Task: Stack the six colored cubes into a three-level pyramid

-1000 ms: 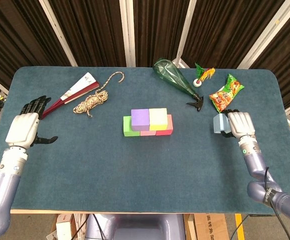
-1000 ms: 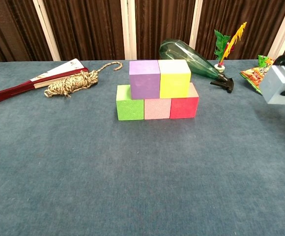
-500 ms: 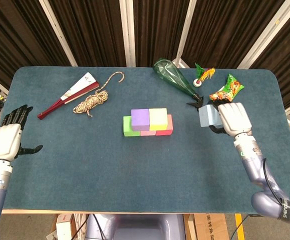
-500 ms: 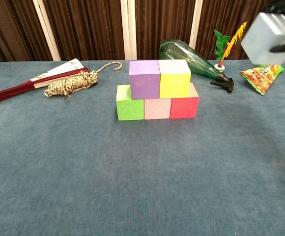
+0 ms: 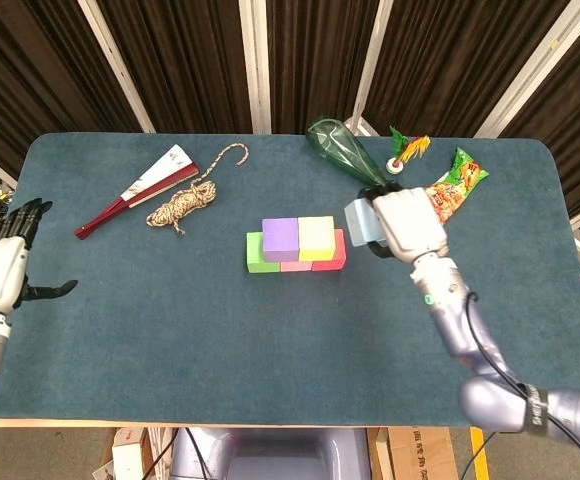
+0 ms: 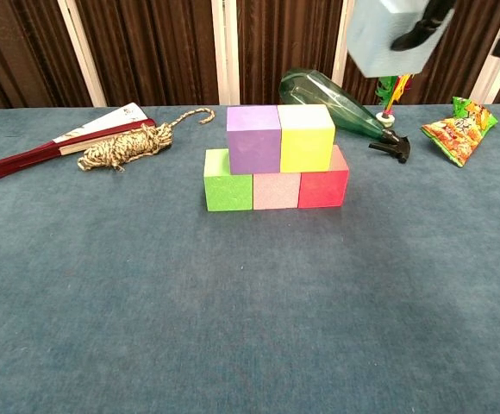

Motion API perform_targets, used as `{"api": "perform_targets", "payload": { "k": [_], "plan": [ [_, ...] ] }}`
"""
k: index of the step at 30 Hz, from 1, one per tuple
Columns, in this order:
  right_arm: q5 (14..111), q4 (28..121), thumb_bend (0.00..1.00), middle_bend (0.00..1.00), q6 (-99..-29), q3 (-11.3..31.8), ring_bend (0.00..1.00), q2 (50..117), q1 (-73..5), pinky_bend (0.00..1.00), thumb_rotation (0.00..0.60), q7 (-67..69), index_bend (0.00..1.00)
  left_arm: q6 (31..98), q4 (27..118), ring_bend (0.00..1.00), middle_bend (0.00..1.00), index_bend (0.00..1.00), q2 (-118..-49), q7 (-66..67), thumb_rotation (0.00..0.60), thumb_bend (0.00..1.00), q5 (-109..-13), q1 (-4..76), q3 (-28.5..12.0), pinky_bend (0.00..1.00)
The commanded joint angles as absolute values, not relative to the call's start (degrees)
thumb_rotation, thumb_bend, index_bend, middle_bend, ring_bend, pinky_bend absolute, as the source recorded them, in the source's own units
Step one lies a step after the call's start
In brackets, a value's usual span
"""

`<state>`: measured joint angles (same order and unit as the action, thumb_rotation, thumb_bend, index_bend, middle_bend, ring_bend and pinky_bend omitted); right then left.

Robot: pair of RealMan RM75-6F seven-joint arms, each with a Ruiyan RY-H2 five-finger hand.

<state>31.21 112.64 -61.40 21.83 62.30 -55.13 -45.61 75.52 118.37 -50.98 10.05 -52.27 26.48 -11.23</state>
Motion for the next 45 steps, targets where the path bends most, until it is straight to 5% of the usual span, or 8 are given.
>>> {"api": "perform_targets", "payload": {
  "k": [1, 17, 45],
  "plan": [
    [20.39, 112.2, 0.35, 0.51, -66.44, 22.21, 0.5, 67.83, -63.9, 0.55, 0.6, -54.62, 0.38, 74.68, 117.71, 0.02, 0.0, 0.0, -50.03, 8.13, 0.6, 0.13, -52.19, 25.89, -12.01, 0.07],
    [-5.39, 101.63, 0.35, 0.51, -72.3, 26.94, 0.5, 78.68, -77.67, 0.55, 0.6, -63.26, 0.39, 70.1, 115.43, 0.02, 0.0, 0.0, -48.12, 2.81, 0.6, 0.13, -51.18, 24.91, -13.51, 0.07],
    [-13.9, 88.79, 0.35, 0.51, -73.31, 32.33, 0.5, 87.84, -85.39, 0.55, 0.6, -67.09, 0.39, 67.94, 111.4, 0.02, 0.0, 0.0, -49.74, 1.98, 0.6, 0.13, -50.83, 24.96, -14.39, 0.06]
  ]
}}
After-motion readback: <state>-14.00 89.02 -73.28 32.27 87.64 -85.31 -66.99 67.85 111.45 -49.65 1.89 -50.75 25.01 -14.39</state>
